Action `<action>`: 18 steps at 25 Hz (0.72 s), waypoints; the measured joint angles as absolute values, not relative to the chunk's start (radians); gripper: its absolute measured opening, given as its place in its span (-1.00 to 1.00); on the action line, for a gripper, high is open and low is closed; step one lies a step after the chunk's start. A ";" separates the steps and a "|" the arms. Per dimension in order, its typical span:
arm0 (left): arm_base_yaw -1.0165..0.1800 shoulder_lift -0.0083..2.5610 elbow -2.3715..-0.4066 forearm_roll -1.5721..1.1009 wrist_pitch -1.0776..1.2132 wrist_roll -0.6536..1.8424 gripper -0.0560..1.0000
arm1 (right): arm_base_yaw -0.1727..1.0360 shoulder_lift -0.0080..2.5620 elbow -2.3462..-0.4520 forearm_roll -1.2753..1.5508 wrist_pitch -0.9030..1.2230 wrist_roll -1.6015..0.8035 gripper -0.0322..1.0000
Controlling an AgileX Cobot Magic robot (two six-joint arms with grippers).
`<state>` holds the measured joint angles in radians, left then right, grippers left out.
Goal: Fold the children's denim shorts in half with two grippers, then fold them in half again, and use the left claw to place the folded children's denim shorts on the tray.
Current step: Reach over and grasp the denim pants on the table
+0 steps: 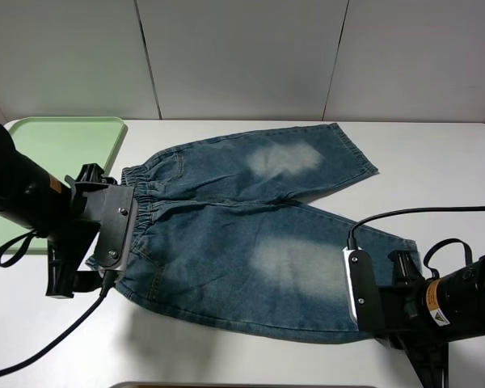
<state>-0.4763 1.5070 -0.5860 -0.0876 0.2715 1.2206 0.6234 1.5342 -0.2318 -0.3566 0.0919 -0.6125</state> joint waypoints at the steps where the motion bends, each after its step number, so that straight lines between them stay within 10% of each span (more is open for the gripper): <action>1: -0.476 1.507 -0.586 -0.088 0.271 1.221 0.90 | 0.623 1.535 -0.232 -0.360 0.093 -0.610 -0.83; 18: -0.476 1.507 -0.572 -0.088 0.303 1.244 0.90 | 0.623 1.536 -0.233 -0.402 0.091 -0.598 -0.96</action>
